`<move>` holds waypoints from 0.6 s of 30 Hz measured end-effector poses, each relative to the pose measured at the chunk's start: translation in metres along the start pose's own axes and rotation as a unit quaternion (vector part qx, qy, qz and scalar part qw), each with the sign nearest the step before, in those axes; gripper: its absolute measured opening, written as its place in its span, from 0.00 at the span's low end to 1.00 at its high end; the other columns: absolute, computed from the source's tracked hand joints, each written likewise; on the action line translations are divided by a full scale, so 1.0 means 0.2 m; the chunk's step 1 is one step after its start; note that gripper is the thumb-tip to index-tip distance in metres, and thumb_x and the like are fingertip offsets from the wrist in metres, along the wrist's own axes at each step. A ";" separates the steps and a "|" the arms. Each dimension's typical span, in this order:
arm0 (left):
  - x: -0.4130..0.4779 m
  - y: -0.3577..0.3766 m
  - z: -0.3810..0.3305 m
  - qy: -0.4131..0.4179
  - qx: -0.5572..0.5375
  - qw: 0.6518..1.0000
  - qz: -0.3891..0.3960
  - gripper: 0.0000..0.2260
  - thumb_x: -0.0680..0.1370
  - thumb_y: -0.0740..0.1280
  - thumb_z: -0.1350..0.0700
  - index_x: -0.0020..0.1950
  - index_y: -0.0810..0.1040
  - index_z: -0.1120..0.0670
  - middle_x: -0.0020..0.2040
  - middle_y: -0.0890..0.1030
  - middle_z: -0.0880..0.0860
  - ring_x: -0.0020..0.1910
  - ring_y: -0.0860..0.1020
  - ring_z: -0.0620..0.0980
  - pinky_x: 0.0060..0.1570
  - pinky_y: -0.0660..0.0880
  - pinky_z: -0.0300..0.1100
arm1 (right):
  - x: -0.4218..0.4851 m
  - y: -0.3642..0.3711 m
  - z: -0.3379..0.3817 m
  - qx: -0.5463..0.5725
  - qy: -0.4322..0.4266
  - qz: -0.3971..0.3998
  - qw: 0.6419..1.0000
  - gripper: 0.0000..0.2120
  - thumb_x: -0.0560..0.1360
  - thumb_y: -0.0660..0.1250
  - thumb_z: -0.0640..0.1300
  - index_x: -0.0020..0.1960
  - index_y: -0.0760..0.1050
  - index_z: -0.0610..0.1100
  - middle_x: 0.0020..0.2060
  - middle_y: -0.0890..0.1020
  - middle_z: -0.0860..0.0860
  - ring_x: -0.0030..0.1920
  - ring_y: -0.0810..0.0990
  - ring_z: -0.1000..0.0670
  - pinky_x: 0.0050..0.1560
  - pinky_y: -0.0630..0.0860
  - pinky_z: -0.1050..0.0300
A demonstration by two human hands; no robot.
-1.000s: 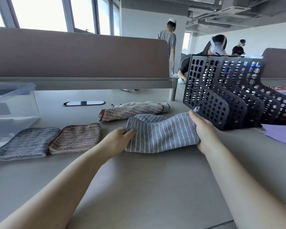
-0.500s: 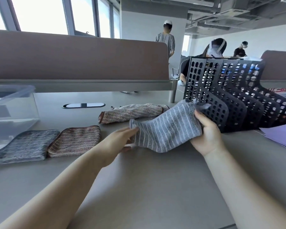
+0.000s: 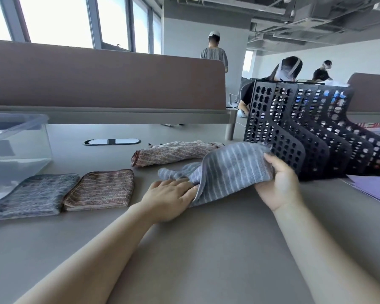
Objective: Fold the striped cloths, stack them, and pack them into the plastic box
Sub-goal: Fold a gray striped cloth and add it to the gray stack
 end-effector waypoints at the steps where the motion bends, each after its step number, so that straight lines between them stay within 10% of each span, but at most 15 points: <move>1: 0.01 0.01 0.02 -0.007 0.000 1.000 -0.019 0.24 0.80 0.43 0.38 0.72 0.63 0.42 0.75 0.64 0.46 0.74 0.60 0.49 0.70 0.55 0.47 | 0.01 -0.01 0.02 0.028 -0.022 -0.014 0.999 0.13 0.77 0.61 0.39 0.60 0.77 0.39 0.48 0.83 0.46 0.51 0.82 0.48 0.55 0.77 0.53; 8: 0.04 -0.01 0.09 -0.117 0.032 0.990 -0.070 0.27 0.79 0.45 0.36 0.69 0.68 0.50 0.67 0.65 0.58 0.69 0.62 0.60 0.68 0.59 0.50 | 0.00 0.02 0.18 0.152 -0.124 0.016 0.980 0.19 0.74 0.63 0.40 0.63 0.74 0.37 0.56 0.82 0.43 0.57 0.81 0.46 0.58 0.77 0.49; 11: 0.04 -0.01 0.03 -0.074 -0.139 0.985 -0.071 0.21 0.81 0.50 0.41 0.73 0.63 0.43 0.76 0.54 0.54 0.75 0.53 0.58 0.73 0.51 0.49 | -0.01 0.18 0.15 0.058 -0.074 0.060 0.994 0.16 0.75 0.63 0.41 0.59 0.76 0.37 0.53 0.82 0.43 0.55 0.81 0.45 0.60 0.76 0.49; 14: -0.01 -0.08 -0.05 -0.058 -0.476 0.873 -0.085 0.25 0.79 0.53 0.37 0.74 0.63 0.46 0.75 0.62 0.51 0.72 0.63 0.56 0.72 0.59 0.52 | -0.02 0.35 0.09 0.026 -0.044 0.105 0.993 0.23 0.71 0.66 0.42 0.64 0.73 0.37 0.62 0.77 0.41 0.61 0.77 0.44 0.63 0.73 0.46; 18: -0.09 -0.15 -0.08 -0.040 -0.665 0.743 0.068 0.42 0.61 0.53 0.20 0.72 0.63 0.37 0.67 0.71 0.45 0.65 0.73 0.57 0.60 0.73 0.56 | 0.00 0.43 0.05 0.086 -0.034 0.120 0.988 0.20 0.76 0.62 0.40 0.67 0.70 0.36 0.61 0.78 0.40 0.62 0.77 0.43 0.65 0.72 0.45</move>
Point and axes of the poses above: each hand's wrist, its own x-axis towards the middle knuckle, its own y-axis out of the palm, z = x × y, the point moved 2 cm from there along x, towards the middle knuckle
